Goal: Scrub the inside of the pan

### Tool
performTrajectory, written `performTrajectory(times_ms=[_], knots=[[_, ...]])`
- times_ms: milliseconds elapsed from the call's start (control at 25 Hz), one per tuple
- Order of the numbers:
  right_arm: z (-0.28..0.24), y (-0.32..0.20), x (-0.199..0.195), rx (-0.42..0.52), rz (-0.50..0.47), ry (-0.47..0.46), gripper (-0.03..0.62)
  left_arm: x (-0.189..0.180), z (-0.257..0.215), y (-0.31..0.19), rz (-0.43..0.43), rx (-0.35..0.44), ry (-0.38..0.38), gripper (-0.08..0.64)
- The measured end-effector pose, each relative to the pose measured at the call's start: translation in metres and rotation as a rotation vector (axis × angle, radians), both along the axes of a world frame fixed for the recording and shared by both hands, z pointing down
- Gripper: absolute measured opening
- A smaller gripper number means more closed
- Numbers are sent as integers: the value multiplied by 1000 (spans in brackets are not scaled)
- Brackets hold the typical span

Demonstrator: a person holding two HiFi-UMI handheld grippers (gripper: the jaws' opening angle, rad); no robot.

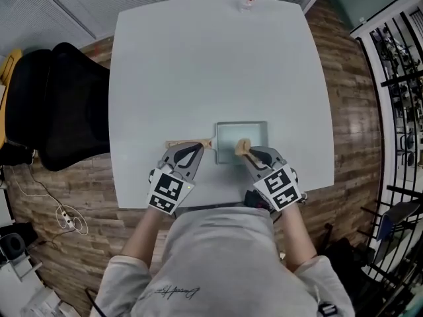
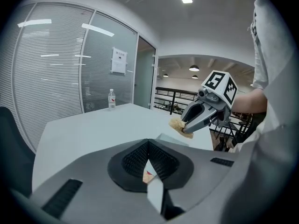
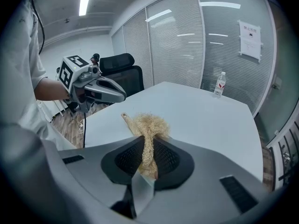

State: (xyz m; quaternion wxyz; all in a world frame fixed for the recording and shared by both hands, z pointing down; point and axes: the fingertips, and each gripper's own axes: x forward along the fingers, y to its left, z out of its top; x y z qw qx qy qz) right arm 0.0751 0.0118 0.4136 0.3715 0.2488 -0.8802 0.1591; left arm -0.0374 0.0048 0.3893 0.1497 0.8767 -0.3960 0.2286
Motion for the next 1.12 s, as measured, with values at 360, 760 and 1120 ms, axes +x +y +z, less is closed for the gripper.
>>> performTrajectory(times_ms=[360,760,1120], knots=[[9,3,0,-23,-53,43,71,-1,41,5,159,-51,-171,12],[19,9,2,-48,-74,74,71,1,84,10,438,-83,-349,88],[31,9,5,-68,-100,103,71,-1,120,17,606,-164,-477,175]])
